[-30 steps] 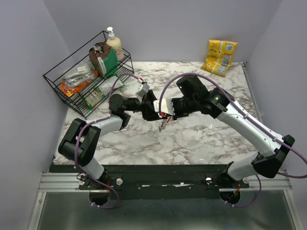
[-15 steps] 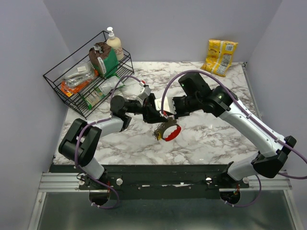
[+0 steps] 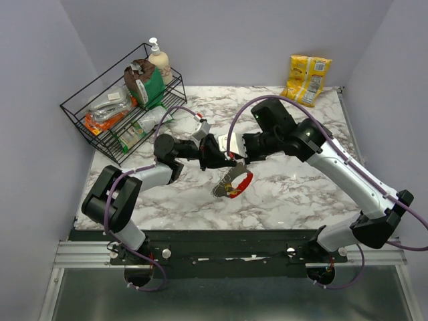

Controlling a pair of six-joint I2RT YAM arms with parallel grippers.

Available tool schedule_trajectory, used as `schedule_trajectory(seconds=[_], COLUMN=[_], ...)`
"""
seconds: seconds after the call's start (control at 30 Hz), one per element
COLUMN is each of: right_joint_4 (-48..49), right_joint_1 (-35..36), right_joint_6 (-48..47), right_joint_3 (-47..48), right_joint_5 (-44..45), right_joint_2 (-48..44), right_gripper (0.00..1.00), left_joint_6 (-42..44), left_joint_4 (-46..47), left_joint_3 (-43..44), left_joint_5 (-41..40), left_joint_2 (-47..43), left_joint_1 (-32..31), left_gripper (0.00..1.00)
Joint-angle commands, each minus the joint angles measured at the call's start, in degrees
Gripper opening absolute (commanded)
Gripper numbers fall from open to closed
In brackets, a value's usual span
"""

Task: Remove the keys from the keyring
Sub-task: Remove the key from the keyring.

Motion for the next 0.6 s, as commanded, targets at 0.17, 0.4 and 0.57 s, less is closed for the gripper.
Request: schedule_trajectory(seconds=[0.17,0.4,0.57], right_joint_4=[4.7,8.6,10.7], right_joint_1=[-3.5,-4.9,-4.8], right_joint_6=[0.0,-0.8,-1.5], right_joint_3=[-3.3,-13.0,-18.2], right_joint_5=[0.9,2.4,2.1], right_joint_2=[-4.4,-9.2,-8.9], right_gripper=[0.01,0.01,0.01], left_joint_6=[-0.4,-1.7,-2.7], left_joint_4=[20.0,20.0,20.0], left_joint_3=[-1.6,-1.0,-0.8], left_joint_5=[0.6,-1.1,-3.8], left_joint_2=[0.2,0.3,0.9], left_joint_1=[0.3,1.4,1.4], left_gripper=[0.0,0.0,0.0])
